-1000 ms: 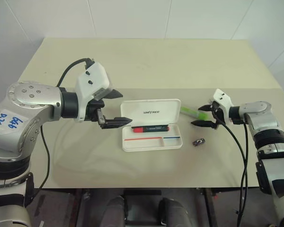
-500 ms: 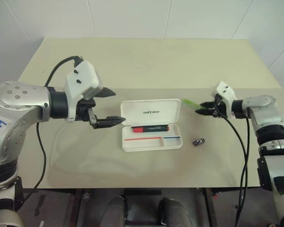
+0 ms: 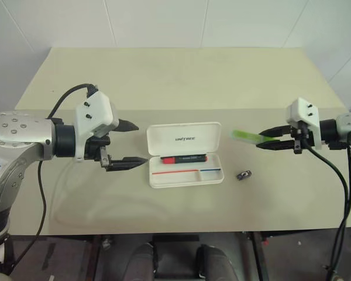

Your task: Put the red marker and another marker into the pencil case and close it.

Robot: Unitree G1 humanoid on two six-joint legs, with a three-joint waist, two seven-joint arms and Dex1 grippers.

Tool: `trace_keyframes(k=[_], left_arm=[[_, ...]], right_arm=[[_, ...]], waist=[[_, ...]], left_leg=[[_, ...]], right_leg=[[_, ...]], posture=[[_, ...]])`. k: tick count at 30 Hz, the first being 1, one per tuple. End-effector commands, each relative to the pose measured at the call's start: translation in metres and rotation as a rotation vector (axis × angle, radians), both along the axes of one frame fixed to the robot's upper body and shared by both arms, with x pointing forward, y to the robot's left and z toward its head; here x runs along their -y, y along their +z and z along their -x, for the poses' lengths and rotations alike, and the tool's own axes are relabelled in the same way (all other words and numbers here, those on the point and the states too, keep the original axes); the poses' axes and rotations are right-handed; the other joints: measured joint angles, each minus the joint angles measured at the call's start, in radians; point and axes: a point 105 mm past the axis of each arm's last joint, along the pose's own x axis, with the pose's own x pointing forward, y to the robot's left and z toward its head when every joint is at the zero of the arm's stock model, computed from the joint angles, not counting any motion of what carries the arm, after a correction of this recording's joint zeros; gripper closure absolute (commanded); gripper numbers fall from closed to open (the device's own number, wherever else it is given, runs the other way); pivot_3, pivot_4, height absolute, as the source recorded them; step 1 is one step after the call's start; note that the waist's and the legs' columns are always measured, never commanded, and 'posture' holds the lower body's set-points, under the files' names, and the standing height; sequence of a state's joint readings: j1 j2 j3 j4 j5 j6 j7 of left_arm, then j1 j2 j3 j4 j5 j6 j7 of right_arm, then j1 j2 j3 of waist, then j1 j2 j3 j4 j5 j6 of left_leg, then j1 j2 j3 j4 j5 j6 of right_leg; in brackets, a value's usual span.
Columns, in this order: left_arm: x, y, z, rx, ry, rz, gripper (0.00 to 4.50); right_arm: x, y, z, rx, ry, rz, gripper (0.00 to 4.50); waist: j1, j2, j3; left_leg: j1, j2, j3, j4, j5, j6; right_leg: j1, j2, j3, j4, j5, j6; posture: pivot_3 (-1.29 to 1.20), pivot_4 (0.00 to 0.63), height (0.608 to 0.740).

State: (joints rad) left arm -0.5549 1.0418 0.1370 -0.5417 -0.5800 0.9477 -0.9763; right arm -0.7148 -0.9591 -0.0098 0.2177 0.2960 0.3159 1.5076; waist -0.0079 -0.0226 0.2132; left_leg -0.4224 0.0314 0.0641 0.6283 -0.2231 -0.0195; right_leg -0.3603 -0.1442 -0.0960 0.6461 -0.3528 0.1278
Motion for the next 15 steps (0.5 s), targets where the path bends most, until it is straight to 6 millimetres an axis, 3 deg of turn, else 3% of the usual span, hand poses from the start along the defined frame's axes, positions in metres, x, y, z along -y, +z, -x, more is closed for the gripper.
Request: trace_keyframes(k=[1, 6, 9, 15], left_arm=[[-0.009, -0.002, 0.003, 0.021, 0.019, -0.061, 0.00], [-0.006, -0.013, 0.027, -0.017, -0.101, -0.094, 0.00], [-0.008, -0.018, 0.028, -0.024, -0.082, -0.108, 0.00], [-0.016, -0.020, 0.029, -0.024, -0.011, -0.103, 0.00]], right_arm=[[-0.030, 0.022, 0.023, 0.033, 0.170, -0.073, 3.41], [-0.078, -0.002, 0.021, 0.042, 0.233, -0.014, 3.41], [-0.110, -0.015, 0.022, 0.038, 0.313, -0.010, 3.41], [-0.142, -0.037, 0.019, 0.017, 0.371, 0.003, 3.41]], waist=[[-0.001, 0.000, 0.000], [0.004, 0.000, 0.000], [0.007, 0.000, 0.000], [0.006, -0.001, 0.000]], left_leg=[[0.000, 0.000, 0.000, 0.000, 0.000, 0.000], [0.000, 0.001, 0.001, 0.001, -0.002, 0.000], [-0.001, 0.001, 0.002, 0.001, -0.003, 0.000], [-0.001, 0.001, 0.002, 0.002, -0.003, 0.000]], right_leg=[[0.000, 0.000, 0.000, 0.000, 0.000, 0.000], [-0.001, 0.001, 0.002, -0.001, 0.000, 0.000], [-0.002, 0.001, 0.002, -0.001, 0.000, 0.000], [-0.002, 0.001, 0.002, 0.000, 0.000, 0.000]], posture=[[0.00, 0.150, 0.740], [0.00, 0.150, 0.740], [0.00, 0.150, 0.740], [0.00, 0.150, 0.740]])
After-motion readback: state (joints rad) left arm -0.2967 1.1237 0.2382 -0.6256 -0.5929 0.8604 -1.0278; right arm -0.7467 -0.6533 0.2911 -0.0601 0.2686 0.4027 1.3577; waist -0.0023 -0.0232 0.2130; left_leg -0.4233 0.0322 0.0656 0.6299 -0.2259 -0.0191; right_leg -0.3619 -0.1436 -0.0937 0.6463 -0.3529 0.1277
